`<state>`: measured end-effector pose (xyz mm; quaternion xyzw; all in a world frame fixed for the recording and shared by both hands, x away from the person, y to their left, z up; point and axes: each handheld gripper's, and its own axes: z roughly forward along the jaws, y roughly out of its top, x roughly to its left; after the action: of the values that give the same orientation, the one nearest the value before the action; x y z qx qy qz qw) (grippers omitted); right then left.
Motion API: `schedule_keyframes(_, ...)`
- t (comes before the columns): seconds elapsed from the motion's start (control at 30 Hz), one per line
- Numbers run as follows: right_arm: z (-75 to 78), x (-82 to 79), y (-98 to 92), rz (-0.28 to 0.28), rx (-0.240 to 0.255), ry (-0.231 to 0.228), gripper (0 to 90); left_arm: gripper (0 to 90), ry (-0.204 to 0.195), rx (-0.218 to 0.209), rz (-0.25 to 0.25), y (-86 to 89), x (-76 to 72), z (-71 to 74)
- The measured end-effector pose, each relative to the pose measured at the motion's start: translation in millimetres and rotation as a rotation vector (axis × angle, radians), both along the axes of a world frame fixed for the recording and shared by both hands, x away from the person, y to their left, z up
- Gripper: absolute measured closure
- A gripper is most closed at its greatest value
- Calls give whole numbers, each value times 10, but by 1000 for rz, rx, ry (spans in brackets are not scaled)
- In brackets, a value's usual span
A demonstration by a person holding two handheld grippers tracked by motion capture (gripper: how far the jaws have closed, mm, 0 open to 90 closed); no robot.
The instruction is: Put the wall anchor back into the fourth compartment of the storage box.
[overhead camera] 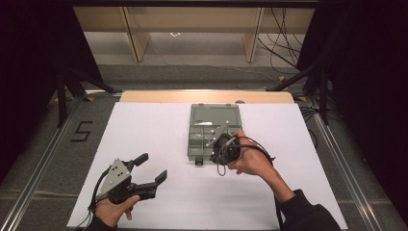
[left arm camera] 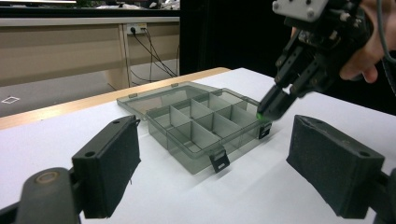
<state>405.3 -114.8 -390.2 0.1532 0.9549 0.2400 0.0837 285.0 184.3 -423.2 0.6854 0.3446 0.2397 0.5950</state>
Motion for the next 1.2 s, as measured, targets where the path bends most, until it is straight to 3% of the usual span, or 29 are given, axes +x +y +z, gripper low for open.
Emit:
schedule_keyframes(0.2,56,135,-171,-58,24,-14,843,159,0,1,0,-2,1,-1)
schedule_keyframes(0.77,6,459,-434,-182,40,-37,843,159,2,1,2,-3,1,-1)
schedule_keyframes(0.83,-17,515,-481,-221,39,-41,843,159,2,2,1,-3,0,-1)
schedule_keyframes(1.2,-139,732,-600,-291,28,-52,843,159,3,1,3,-3,0,-3)
